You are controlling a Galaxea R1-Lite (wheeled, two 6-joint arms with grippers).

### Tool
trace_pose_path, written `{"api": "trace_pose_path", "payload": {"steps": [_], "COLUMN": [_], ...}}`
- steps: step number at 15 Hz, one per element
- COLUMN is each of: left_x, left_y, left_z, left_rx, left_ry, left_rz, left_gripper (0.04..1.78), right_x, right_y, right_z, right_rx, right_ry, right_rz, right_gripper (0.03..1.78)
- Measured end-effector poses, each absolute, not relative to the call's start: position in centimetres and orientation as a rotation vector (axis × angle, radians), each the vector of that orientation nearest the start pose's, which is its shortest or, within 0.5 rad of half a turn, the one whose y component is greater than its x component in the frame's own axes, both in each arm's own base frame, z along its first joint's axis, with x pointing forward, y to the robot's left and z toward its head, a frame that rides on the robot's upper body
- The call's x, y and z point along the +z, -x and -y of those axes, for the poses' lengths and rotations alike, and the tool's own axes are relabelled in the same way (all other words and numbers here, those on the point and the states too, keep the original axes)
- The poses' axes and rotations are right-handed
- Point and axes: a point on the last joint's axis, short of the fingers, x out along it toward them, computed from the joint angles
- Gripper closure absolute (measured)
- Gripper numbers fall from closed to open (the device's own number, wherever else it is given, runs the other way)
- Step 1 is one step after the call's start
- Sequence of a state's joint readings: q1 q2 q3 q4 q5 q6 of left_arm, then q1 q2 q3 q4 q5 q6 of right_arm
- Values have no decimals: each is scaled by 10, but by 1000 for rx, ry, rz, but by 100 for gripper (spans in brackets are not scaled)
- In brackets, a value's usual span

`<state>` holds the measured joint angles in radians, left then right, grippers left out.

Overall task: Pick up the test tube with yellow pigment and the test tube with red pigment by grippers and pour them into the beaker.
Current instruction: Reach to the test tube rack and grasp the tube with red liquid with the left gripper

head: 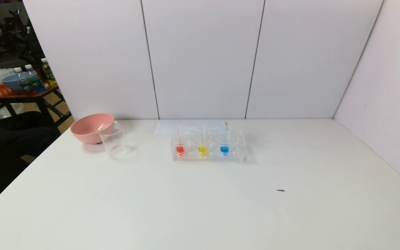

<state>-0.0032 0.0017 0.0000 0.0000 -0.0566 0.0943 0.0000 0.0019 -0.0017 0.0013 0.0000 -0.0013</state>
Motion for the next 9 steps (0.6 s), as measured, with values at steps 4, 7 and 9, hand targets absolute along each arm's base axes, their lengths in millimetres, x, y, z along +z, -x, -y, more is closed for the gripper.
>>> {"api": "trace_pose_path", "payload": {"steps": [4, 7, 9], "left_x": [76, 76, 76], "left_y": [23, 23, 23], "left_z": [1, 1, 1], "left_rx": [-59, -56, -54], "left_ry": [-90, -84, -79], "left_rz": [1, 1, 1], "left_gripper": [6, 6, 6], "right_x": [76, 76, 76], "right_y": [23, 23, 23], "right_z": [0, 0, 0], "right_rx": [0, 0, 0], "right_ry": [1, 1, 1], "right_rz": [-2, -2, -2], "right_gripper": [11, 11, 11]}}
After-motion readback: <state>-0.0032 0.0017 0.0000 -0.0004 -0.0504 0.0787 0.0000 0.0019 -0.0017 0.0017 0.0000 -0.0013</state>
